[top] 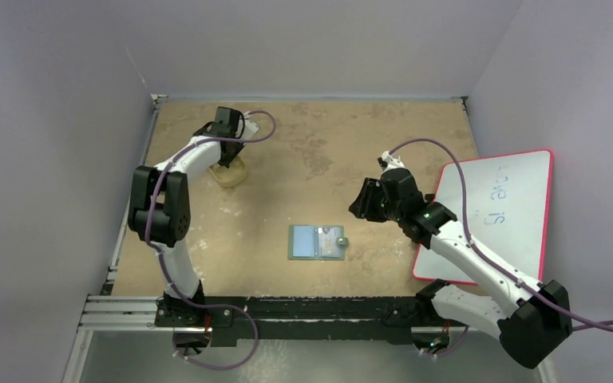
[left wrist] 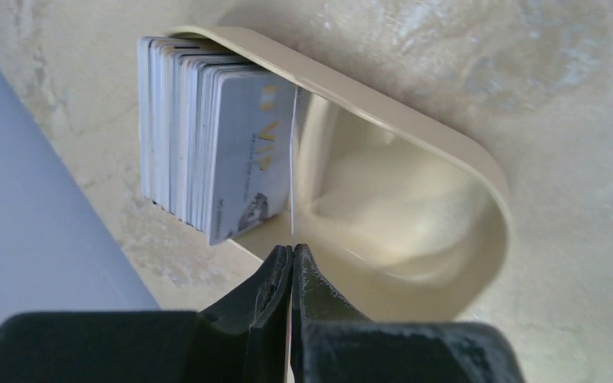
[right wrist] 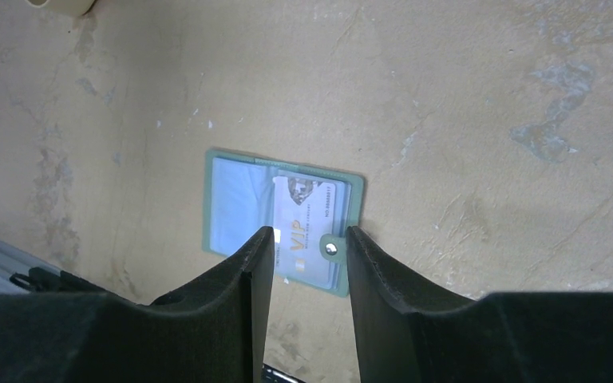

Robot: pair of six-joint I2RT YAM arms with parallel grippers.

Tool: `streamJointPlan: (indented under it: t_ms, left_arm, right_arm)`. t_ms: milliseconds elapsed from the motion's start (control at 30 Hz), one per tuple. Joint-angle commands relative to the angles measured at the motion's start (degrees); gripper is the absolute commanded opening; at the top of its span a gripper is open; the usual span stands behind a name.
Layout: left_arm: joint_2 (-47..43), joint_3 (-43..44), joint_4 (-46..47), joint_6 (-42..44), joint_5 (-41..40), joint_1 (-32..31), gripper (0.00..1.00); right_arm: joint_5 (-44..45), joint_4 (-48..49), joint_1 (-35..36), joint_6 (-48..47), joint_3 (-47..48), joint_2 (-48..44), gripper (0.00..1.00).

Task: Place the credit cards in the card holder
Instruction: Pick up the credit card from the storage box.

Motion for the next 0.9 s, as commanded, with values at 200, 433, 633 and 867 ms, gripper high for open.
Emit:
streamJointPlan:
  t_ms: [200,433,633,867]
  left_arm:
    - [-11.19,-0.10,-3.09,-12.87,7.55,0.35,0.00]
    - [-16.20,-1.09,-1.31,-27.18,17.94,0.35,0.00]
    - [-20.53,-7.77,6.08,-40.68,38.11,0.35,0.00]
    - [-29.96,-23.79,31.42,-66.62,53.24,0.02,0.00]
  right_arm:
    - [-0.75,3.60,-0.17,2.58,5.01,-2.78,0.42]
    - [2.11,8.88,-0.12,8.14,3.42,-10.70,0.43]
    - [-7.68,17.45,-0.17,10.57,-0.47,-13.85,0.43]
    - [-16.28,24.64,-0.17,11.28,-0.55,-11.32,0.44]
